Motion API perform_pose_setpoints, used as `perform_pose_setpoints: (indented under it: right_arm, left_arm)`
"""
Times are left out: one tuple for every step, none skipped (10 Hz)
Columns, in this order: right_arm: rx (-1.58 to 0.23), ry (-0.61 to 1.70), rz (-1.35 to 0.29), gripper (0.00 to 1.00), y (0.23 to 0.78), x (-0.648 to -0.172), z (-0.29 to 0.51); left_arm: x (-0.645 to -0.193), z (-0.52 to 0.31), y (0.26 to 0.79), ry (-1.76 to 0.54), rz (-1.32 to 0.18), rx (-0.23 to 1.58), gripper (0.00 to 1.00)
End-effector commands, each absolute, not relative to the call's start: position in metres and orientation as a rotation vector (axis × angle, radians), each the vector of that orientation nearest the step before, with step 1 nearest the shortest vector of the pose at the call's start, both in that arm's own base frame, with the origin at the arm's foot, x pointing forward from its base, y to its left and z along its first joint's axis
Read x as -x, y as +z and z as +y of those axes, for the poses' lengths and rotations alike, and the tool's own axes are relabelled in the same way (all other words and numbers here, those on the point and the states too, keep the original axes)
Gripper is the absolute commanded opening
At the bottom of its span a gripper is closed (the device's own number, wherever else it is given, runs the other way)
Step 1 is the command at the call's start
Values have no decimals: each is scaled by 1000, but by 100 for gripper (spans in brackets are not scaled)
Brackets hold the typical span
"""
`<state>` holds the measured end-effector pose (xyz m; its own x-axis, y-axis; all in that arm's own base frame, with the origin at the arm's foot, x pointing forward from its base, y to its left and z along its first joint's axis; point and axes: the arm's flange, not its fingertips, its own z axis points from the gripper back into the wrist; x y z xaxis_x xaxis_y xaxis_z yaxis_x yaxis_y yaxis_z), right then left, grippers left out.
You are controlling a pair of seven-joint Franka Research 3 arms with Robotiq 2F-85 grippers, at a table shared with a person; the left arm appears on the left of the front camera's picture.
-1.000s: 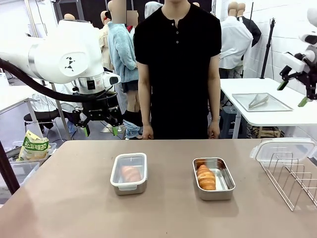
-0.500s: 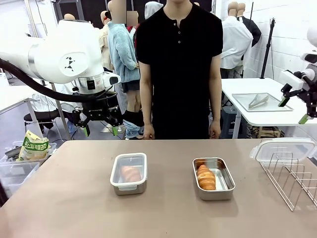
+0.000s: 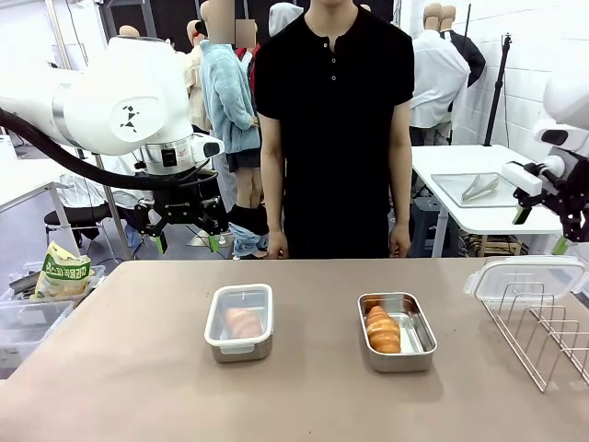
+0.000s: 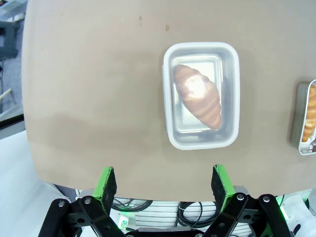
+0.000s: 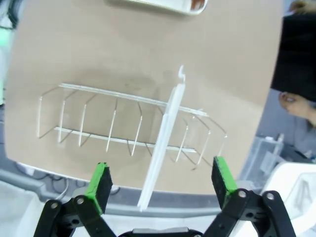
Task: Place the bread in airtight containers.
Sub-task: Pick up one Airtight Container lid and hand it to the human.
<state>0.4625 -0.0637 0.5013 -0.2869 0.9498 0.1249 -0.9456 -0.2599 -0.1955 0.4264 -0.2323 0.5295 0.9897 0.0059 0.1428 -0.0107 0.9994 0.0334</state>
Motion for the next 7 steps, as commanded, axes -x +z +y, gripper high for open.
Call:
perform_pose_setpoints:
  right_arm:
    - [86, 1799, -219, 100, 485, -457, -60]
    - [100, 1789, -218, 100, 477, -457, -60]
    - [90, 1776, -231, 100, 470, -457, -61]
    - [97, 1769, -247, 100, 464, -459, -62]
    - [115, 1763, -260, 100, 459, -461, -63]
    - [117, 1761, -271, 100, 455, -464, -64]
    - [103, 1761, -271, 100, 451, -468, -65]
  left_arm:
    - [-426, -230, 531, 10, -144, -30, 100]
    - [-426, -230, 531, 10, -144, -30, 100]
    - [-426, -230, 531, 10, -144, -30, 100]
    - [-426, -230, 531, 10, -144, -30, 100]
    - [-426, -230, 531, 10, -144, -30, 100]
    - [-426, -230, 531, 10, -144, -30, 100]
    - [-426, -230, 531, 10, -144, -30, 100]
